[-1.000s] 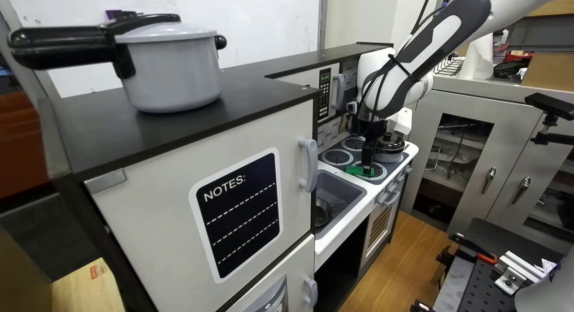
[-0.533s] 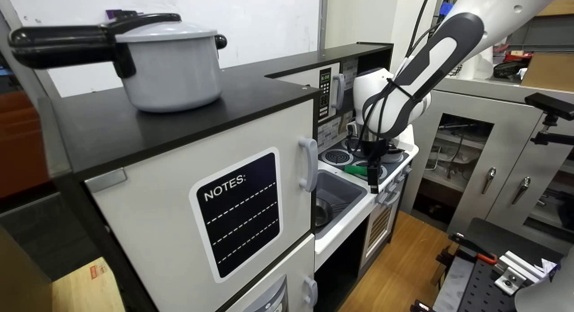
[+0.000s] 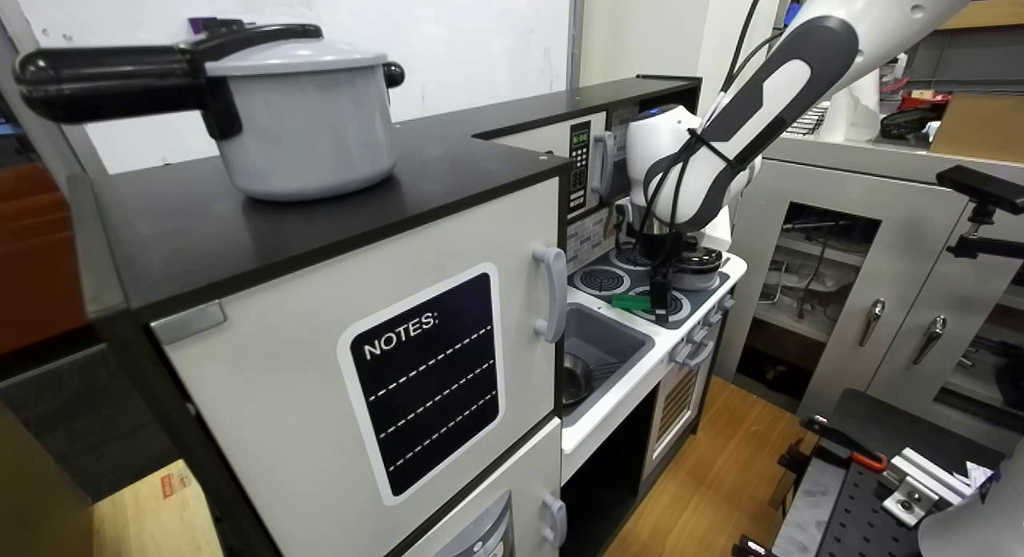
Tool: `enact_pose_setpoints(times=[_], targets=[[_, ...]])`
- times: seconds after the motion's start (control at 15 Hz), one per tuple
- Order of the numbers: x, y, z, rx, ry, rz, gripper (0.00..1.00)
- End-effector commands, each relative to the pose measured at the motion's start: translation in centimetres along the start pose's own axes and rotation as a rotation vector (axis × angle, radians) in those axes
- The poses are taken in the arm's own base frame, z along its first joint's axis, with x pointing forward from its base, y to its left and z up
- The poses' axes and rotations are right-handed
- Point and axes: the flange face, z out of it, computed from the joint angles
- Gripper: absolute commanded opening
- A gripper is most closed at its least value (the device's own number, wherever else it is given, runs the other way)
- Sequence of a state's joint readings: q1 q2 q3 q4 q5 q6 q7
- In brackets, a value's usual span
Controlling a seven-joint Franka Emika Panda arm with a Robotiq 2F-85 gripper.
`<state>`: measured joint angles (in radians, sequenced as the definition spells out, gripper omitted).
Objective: Place the black lid on top of the grey pot on the stove, remove the green block from the silver pan in the sink and set it on the stove then place it back on the pan
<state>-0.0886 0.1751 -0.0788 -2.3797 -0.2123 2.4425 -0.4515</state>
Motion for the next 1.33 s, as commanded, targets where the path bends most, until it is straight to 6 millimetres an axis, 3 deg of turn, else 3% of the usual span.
enact_pose_setpoints(times=[0.0,0.4,0.87,1.0,1.27], targets=[[-0.1,0.9,0.0,-0.018,0.0,0.009,1.0],[0.4,1.0,0.6,-0.008,-0.005,-0.005,1.0],[2.3,2.7,0.5,-0.02,0.003,-0.028,1.0],[2.5,3.1,0.8,-0.008,0.0,-0.037,0.74],[2.4,3.1,0.8,0.013,-0.013,-0.046,0.49]])
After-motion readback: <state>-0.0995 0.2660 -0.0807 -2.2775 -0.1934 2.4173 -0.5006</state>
